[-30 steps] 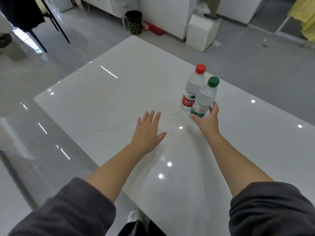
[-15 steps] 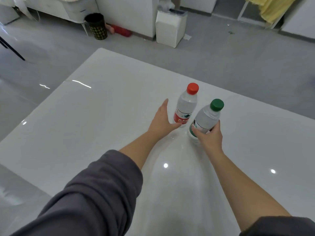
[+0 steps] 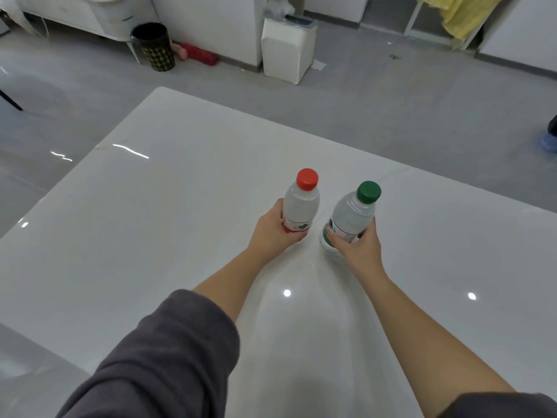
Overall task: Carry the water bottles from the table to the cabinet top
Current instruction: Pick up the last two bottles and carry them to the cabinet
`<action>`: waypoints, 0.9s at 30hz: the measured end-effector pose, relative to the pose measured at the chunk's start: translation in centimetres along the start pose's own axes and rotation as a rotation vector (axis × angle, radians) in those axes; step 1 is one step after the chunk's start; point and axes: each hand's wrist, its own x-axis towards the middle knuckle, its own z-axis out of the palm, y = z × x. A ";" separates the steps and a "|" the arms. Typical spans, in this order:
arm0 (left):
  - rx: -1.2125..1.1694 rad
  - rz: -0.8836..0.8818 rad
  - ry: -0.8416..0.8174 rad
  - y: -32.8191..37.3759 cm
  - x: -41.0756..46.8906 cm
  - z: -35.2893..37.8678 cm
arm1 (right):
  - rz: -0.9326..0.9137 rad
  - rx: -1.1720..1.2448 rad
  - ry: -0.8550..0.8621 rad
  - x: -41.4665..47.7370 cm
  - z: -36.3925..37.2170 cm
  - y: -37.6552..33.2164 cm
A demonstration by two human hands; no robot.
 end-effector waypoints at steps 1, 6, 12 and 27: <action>0.008 -0.014 0.013 -0.6 -1.4 -0.7 | -0.007 0.000 -0.022 -0.4 0.0 0.1; -0.013 -0.084 0.043 -2.9 -7.6 -3.0 | -0.014 -0.017 -0.140 -3.3 1.1 1.2; -0.063 -0.147 0.066 -2.9 -8.7 -2.6 | 0.040 -0.009 -0.156 -4.5 2.6 0.9; -0.049 0.094 -0.495 -0.7 -17.4 1.8 | 0.261 0.092 0.309 -24.6 -2.2 5.5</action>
